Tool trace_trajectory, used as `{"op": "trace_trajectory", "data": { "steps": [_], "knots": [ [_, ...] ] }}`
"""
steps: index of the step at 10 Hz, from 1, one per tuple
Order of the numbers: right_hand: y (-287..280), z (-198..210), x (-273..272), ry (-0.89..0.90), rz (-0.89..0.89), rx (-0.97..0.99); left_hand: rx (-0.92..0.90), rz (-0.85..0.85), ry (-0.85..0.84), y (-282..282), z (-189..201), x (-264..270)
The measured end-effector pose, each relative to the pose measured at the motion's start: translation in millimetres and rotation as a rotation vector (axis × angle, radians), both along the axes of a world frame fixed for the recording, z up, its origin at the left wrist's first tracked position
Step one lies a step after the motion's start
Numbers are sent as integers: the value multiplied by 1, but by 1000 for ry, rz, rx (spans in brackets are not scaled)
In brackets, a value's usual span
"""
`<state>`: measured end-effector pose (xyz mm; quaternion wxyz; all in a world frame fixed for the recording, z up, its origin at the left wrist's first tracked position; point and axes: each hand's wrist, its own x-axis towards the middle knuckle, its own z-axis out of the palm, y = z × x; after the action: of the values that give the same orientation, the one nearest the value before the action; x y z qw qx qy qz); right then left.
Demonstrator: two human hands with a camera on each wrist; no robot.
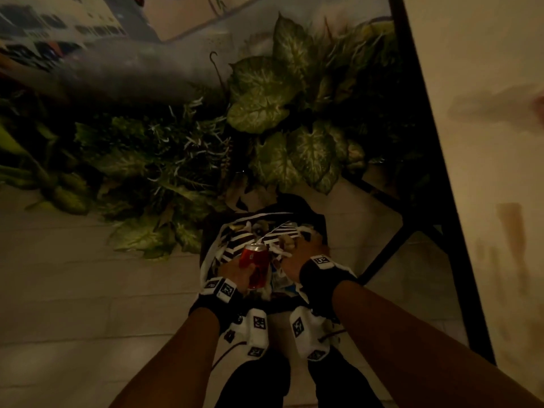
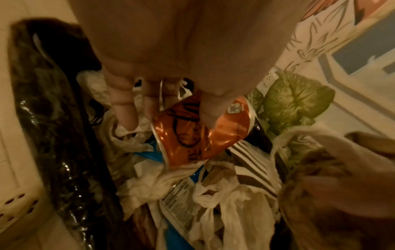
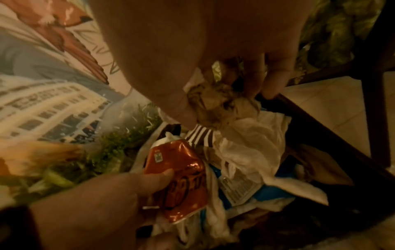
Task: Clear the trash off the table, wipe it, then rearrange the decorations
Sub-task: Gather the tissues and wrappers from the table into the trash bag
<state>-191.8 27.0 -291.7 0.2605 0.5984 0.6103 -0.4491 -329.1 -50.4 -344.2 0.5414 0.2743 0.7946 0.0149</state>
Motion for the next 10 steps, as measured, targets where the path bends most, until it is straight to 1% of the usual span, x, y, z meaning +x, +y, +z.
{"op": "trace_trajectory", "data": {
  "steps": [1,2,3,4,5,6,7,8,9,10],
  "knots": [
    [4,-13,2,68,-9,23,-37,-84,54,1,-23,1],
    [8,-32,3,142,-77,20,-74,-90,87,2,-47,-1],
    [11,-53,-1,57,-50,-35,-80,-82,93,9,-47,0],
    [12,-65,-6,34,-29,-72,-127,-95,89,7,-62,1],
    [15,-79,-7,12,-107,-7,-136,-4,51,5,-81,-3],
    [14,-69,-5,17,-146,-17,-48,54,173,7,-60,-2],
    [14,-84,5,51,-228,-4,13,106,198,3,-33,2],
    [11,-60,12,99,-304,55,36,122,242,2,0,4],
    [8,-33,17,121,-296,67,32,128,273,1,31,5],
    [8,-6,22,178,-286,82,116,230,294,-1,62,8]
  ]
}}
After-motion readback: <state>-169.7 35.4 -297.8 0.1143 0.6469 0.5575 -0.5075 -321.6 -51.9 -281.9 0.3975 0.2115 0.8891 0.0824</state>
